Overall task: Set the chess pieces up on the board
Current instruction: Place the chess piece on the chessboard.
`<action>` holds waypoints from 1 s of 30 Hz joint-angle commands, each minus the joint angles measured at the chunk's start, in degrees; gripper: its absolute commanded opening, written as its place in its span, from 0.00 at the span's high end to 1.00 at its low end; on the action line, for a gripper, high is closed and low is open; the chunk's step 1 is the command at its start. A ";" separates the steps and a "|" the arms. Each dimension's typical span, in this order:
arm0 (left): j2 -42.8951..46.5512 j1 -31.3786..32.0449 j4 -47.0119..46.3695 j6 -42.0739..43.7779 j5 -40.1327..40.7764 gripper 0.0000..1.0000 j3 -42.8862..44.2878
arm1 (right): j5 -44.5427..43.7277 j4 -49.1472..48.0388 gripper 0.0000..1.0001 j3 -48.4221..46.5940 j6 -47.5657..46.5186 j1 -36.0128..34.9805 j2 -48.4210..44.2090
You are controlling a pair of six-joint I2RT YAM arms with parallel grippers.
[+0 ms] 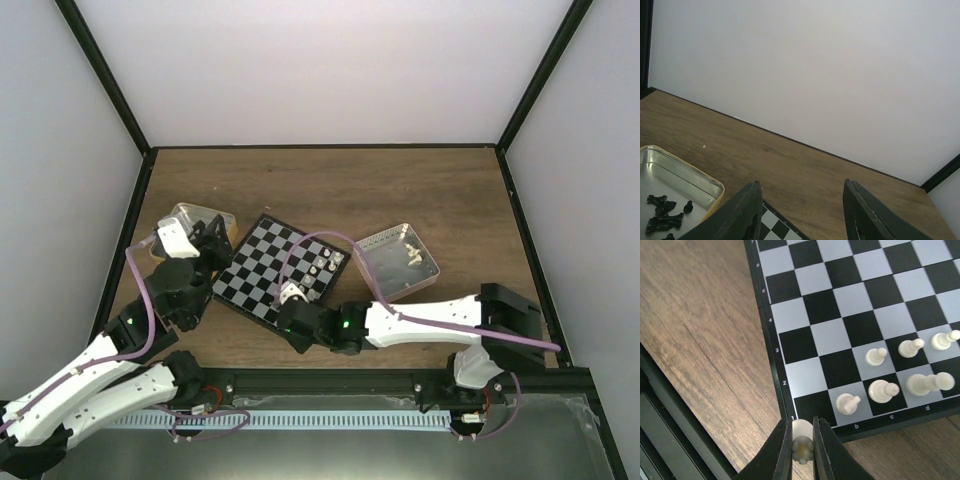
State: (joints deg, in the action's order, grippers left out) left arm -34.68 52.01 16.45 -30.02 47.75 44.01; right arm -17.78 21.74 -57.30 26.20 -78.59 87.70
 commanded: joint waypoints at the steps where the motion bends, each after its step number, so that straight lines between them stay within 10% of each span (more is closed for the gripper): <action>1: 0.58 -0.29 0.60 -0.06 1.83 0.53 0.20 | 0.03 0.70 0.97 -3.00 -2.05 -1.65 2.24; 20: 0.22 -0.26 0.69 0.00 1.87 0.52 -0.41 | -6.45 1.76 0.96 -5.53 -1.00 -1.93 12.54; 30: 0.15 -0.20 0.91 -0.21 2.04 0.52 -0.65 | -5.02 0.09 0.70 -4.58 -2.00 -1.93 8.19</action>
State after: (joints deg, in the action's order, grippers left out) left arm -34.57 52.01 16.86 -30.02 48.88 43.97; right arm -22.09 22.70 -60.40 24.47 -80.07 99.53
